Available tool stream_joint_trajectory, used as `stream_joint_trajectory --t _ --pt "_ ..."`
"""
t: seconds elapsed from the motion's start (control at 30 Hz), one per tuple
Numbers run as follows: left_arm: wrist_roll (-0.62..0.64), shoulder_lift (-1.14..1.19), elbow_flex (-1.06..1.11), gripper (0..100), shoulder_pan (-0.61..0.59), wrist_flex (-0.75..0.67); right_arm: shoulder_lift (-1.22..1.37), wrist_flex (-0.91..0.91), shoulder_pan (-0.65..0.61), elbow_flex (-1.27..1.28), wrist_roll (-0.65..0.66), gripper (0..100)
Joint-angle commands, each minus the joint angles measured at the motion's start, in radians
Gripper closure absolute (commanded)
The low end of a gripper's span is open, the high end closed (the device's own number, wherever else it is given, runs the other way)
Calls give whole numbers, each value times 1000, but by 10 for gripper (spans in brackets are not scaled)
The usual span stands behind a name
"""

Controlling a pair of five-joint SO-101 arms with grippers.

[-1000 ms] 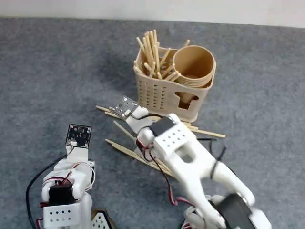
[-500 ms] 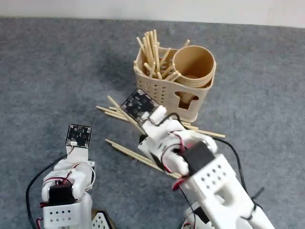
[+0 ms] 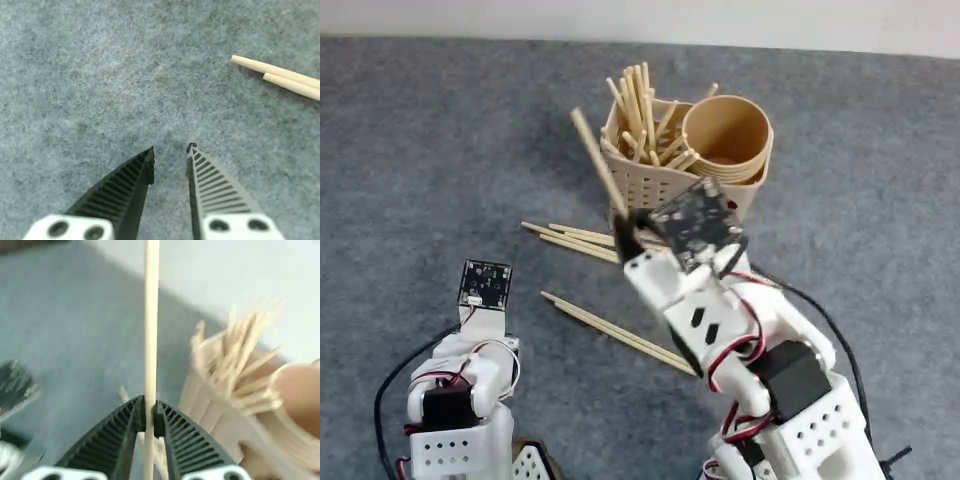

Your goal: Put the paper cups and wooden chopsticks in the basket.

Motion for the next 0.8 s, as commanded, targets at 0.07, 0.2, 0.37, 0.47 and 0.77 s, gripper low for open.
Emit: stream_joint_trajectory --t 0.07,0.2,0.37,0.47,0.77 --pt "6 1 21 880 -5 5 -21 -295 81 -19 -9 995" --pt "6 1 21 880 -5 5 -19 -536 93 -19 -9 995" --pt "6 1 21 880 -5 5 48 -733 94 -19 -5 995" --pt "6 1 21 880 -5 5 134 -846 111 -19 -5 995" --pt "6 1 21 880 -5 5 406 -1081 213 -19 -11 995"
